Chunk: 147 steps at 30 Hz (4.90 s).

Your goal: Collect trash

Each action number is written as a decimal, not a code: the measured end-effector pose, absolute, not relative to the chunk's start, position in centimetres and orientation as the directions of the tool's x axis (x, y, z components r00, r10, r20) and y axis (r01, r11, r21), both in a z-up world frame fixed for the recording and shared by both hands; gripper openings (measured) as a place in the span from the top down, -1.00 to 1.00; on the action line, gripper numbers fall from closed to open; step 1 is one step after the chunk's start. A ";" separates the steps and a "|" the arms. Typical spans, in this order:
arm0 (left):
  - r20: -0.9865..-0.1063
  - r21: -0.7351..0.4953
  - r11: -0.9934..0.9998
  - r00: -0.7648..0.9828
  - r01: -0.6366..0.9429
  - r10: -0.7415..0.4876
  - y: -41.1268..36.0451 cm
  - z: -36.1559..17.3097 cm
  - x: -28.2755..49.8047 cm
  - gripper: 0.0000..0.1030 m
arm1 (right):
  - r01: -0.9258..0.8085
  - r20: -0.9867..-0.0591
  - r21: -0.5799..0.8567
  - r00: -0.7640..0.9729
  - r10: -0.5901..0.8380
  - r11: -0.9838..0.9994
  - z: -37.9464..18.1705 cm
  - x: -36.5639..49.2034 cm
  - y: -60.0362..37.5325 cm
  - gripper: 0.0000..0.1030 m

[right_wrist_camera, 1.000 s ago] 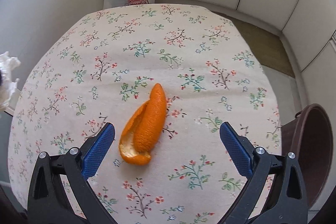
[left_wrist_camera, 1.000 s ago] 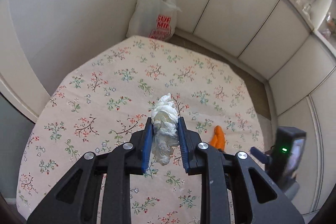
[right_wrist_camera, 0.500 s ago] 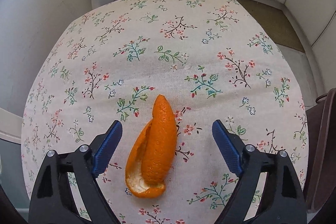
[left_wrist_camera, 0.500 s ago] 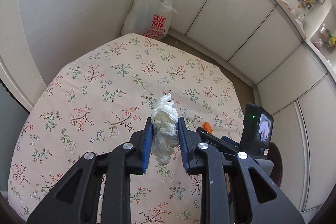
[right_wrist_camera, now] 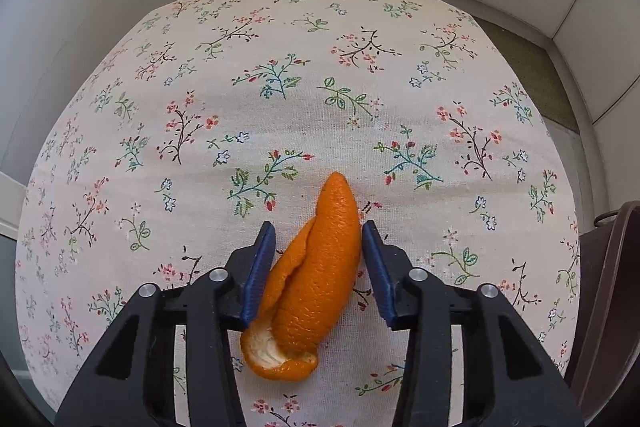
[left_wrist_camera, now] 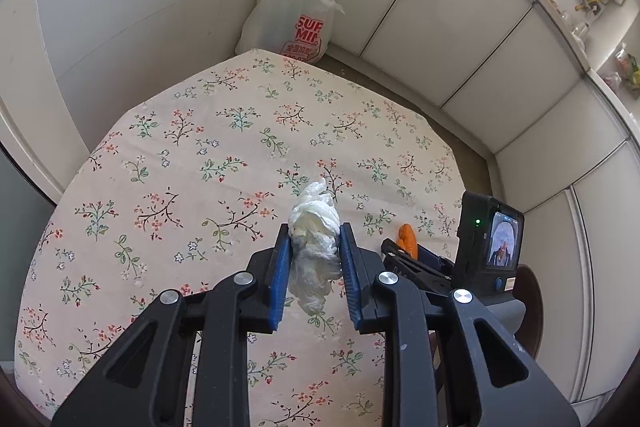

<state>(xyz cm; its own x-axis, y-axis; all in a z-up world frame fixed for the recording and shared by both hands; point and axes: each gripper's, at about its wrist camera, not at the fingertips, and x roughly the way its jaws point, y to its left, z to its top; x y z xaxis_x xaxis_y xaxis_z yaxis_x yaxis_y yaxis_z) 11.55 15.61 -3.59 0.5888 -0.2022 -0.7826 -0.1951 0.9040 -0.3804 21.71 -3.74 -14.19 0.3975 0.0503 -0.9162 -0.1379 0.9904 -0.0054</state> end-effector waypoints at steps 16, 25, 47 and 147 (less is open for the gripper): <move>-0.794 -0.381 0.898 0.576 -0.221 -0.195 15.9 -3.8 11.6 0.52 | -0.173 -0.889 0.038 0.444 0.113 0.984 -12.3 21.3 -3.7 0.69; -0.778 -0.403 0.889 0.593 -0.219 -0.207 15.8 -3.1 11.3 0.52 | -0.189 -0.833 0.070 0.530 0.161 0.980 -7.5 20.4 -3.9 0.72; -0.743 -0.407 0.901 0.628 -0.150 -0.231 13.0 -1.5 10.6 0.51 | -0.025 -0.733 0.181 0.663 0.151 0.983 -0.6 17.4 -12.3 -0.78; -0.712 -0.462 0.879 0.642 -0.121 -0.286 15.2 0.1 9.0 0.49 | 0.225 -0.890 0.217 0.445 0.098 0.950 -10.8 21.5 -13.4 0.72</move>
<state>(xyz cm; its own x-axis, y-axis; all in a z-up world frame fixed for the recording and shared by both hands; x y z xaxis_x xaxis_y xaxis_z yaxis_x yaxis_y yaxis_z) 8.97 15.21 0.12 0.6418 -0.2856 -0.7117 -0.1214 0.8785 -0.4620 21.55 -13.38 -10.75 0.4450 0.0983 -0.8901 0.2247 0.9499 0.2173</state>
